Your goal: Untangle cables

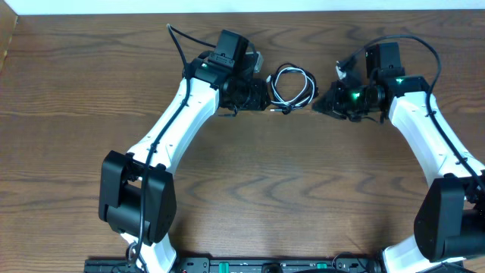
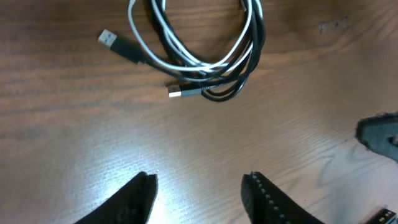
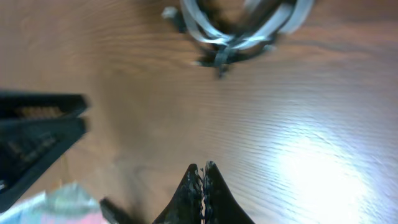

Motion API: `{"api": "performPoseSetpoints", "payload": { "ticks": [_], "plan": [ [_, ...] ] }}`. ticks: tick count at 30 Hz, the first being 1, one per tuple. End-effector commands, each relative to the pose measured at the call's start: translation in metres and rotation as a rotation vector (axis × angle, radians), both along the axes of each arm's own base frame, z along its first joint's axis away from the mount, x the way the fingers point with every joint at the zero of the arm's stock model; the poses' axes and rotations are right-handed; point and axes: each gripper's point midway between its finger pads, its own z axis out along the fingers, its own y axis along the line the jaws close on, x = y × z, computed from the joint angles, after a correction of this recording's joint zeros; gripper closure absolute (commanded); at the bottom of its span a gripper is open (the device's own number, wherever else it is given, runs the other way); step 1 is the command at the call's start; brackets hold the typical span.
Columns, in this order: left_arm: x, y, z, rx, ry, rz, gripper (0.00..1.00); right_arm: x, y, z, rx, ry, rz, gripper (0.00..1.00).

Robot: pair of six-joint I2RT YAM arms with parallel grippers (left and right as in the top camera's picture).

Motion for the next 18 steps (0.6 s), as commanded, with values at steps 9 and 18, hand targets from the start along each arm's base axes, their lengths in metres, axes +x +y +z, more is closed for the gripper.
{"api": "performPoseSetpoints", "payload": {
  "ticks": [9, 18],
  "plan": [
    [0.016, -0.068, -0.01, 0.038, -0.291, -0.273, 0.4, 0.006, -0.097, -0.019, -0.199, 0.102, -0.295, 0.71],
    [0.021, -0.096, -0.093, 0.116, -0.275, -0.351, 0.39, -0.008, -0.123, -0.026, -0.252, 0.113, -0.248, 0.52]
  ]
}}
